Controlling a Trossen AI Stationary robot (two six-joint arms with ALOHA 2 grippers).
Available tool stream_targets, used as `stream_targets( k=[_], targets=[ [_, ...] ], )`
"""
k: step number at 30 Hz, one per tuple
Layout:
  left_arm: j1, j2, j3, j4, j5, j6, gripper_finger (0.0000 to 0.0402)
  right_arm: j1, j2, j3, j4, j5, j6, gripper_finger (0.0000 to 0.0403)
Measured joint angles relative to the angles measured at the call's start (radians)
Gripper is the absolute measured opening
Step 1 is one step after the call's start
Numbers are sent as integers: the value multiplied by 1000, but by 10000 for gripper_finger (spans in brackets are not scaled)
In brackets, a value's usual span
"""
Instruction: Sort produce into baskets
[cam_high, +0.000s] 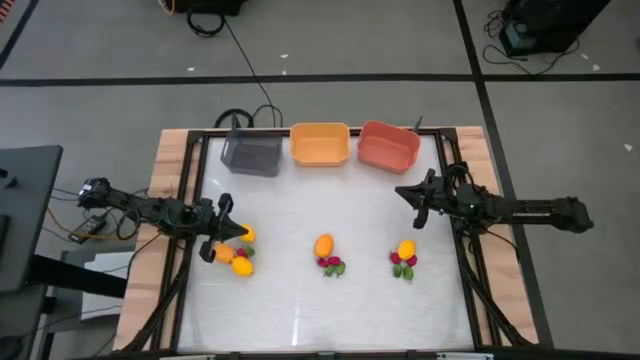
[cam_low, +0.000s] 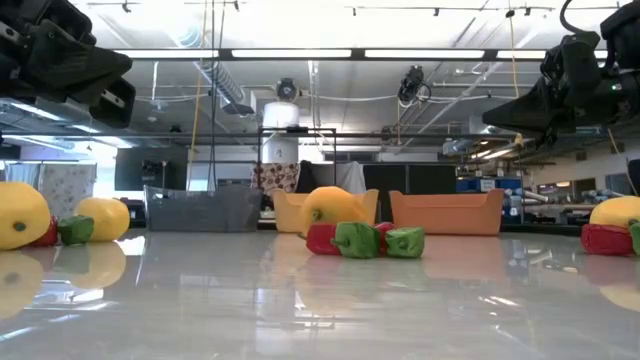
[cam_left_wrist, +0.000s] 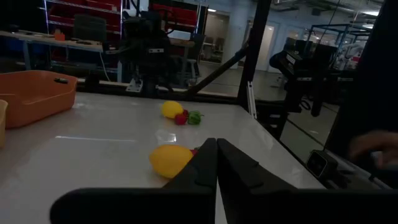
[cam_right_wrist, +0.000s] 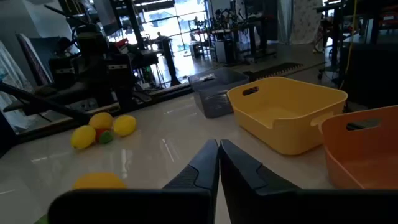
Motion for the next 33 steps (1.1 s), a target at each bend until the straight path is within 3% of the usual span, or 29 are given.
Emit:
stream_targets(
  k=[16,26,33],
  targets=[
    [0,0,0,0,0,1,16,0,0,0,0,0,0,28],
    [0,0,0,48,-9,-47,16,0,0,0,114,1,-65,28],
    [2,0,0,-13,-184,-27,18,-5,0,0,422,90,-39,28]
  ],
)
